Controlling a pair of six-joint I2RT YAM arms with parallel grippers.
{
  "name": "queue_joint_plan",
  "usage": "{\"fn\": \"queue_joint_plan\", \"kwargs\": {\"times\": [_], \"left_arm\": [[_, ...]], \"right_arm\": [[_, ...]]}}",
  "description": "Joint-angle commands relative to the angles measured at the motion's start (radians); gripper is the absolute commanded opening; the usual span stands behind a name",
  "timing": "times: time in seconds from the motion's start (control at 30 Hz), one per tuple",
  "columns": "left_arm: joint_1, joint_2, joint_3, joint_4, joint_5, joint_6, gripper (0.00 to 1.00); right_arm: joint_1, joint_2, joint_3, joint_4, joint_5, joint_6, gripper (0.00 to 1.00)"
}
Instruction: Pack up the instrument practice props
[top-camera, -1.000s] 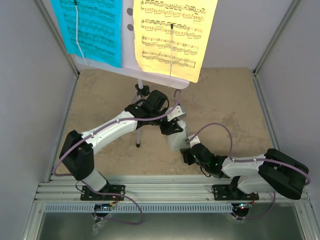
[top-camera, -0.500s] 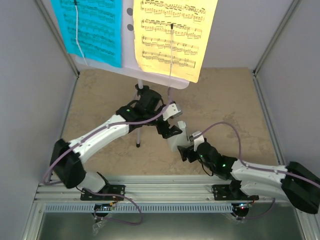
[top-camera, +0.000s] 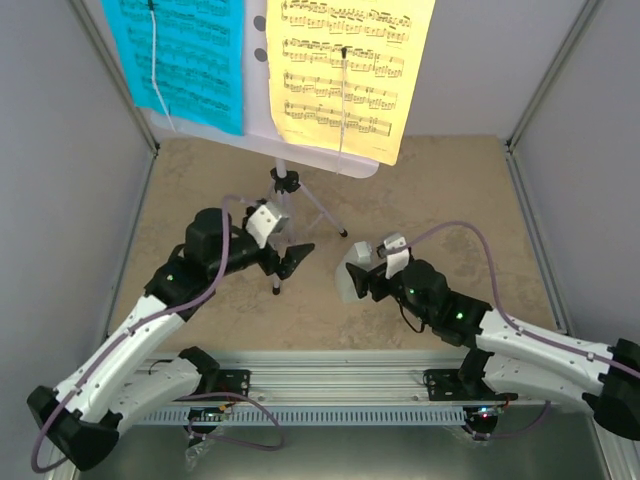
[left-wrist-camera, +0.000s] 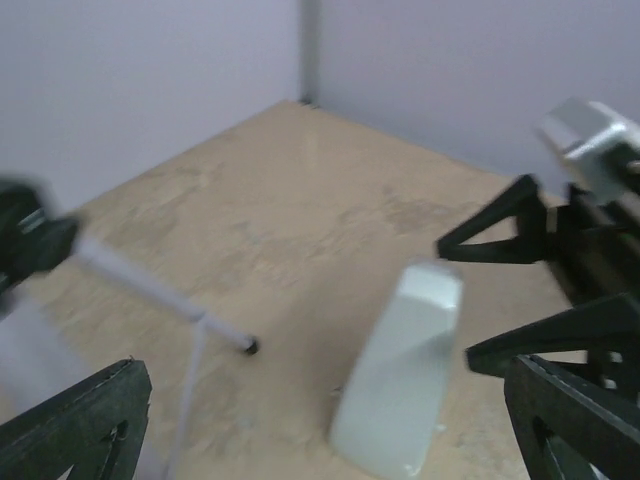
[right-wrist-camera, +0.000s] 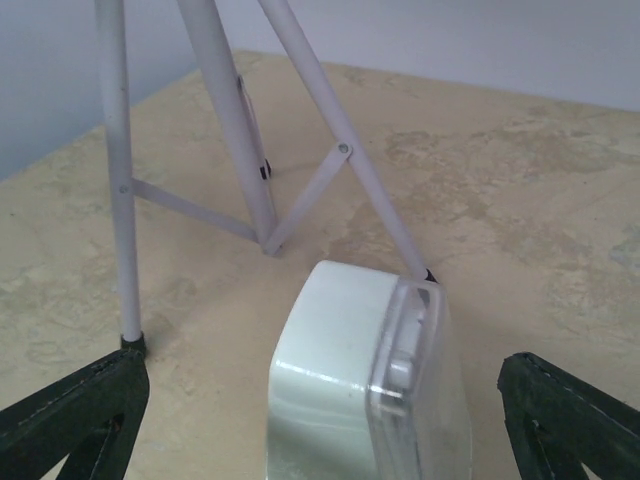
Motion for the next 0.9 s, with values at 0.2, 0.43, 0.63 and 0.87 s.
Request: {"fn": "queue_joint_plan", "kwargs": {"times": [0.2, 0.43, 0.63, 0.87], "left_arm": [[0.280, 0.022, -0.047, 0.042, -0.132, -0.242, 0.99], [0.365, 0.052, -0.055, 0.096, -0.002, -0.294, 0.99], [0.365, 0.087, -0.058, 0.110, 0.048, -0.302, 0.94], [0.365, 0.159, -0.058, 0.148, 0.076, -0.336, 0.75]], "right_arm": [[-0.013, 0.242, 0.070, 0.030, 0.122, 0.004, 0.79], [-0.090, 0.288, 0.034, 0.076, 0.209, -0.039, 0.65], [-0.271, 0.294, 0.018, 0.136, 0.185, -0.091, 0.65], [-0.535, 0.339, 0.037, 0.235, 0.091, -0.131, 0.65]]}}
